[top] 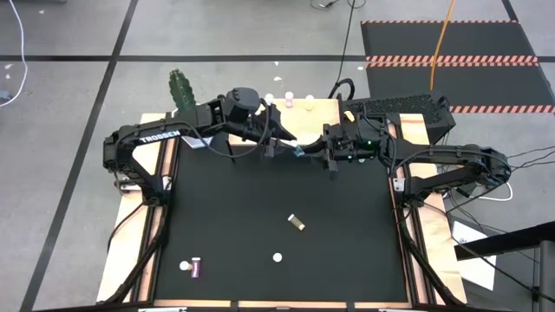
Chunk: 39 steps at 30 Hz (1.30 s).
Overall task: Pick and place medicine bottles onto shelf by color
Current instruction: Put the bottom blue pill bottle aligned with the other blue pill bottle on the shelf
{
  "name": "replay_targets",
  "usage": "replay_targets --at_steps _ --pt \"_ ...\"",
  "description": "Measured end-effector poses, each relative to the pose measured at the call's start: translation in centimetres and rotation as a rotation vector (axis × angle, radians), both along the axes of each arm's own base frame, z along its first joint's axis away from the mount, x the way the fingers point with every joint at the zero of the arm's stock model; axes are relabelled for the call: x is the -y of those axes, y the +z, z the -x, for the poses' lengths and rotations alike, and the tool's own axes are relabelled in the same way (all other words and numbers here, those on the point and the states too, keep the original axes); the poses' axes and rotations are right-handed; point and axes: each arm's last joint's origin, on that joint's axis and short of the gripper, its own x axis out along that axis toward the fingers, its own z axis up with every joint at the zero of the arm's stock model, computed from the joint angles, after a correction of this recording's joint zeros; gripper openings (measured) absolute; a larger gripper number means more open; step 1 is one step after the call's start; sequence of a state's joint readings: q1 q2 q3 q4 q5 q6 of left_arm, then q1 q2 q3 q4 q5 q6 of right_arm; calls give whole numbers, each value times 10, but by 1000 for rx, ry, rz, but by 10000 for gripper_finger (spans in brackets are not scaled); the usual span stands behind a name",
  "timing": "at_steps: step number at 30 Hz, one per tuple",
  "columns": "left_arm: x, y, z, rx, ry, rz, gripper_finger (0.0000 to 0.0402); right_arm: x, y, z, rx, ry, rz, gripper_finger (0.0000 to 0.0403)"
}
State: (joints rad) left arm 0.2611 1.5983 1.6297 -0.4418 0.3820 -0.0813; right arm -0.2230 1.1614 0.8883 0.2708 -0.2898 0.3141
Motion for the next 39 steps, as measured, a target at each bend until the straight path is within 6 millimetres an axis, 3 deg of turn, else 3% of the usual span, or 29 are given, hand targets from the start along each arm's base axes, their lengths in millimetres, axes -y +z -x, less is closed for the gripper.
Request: replay_targets --at_steps 6,19,23,29,34,39 --pt "4 0 -1 4 -20 -29 141 0 0 0 1 1 -25 96" --pt "1 1 -1 24 -18 -22 129 0 1 0 2 -4 -43 97" --pt "-3 1 0 23 6 -26 122 2 0 0 -9 -64 -36 119" --pt "-23 4 8 11 173 -89 120 8 -9 4 -110 -314 -32 189" --pt "-54 1 24 -76 382 -149 119 11 -13 10 -179 -472 -27 243" --pt "-90 -28 43 -237 503 -148 119 11 -11 13 -171 -479 -25 259"
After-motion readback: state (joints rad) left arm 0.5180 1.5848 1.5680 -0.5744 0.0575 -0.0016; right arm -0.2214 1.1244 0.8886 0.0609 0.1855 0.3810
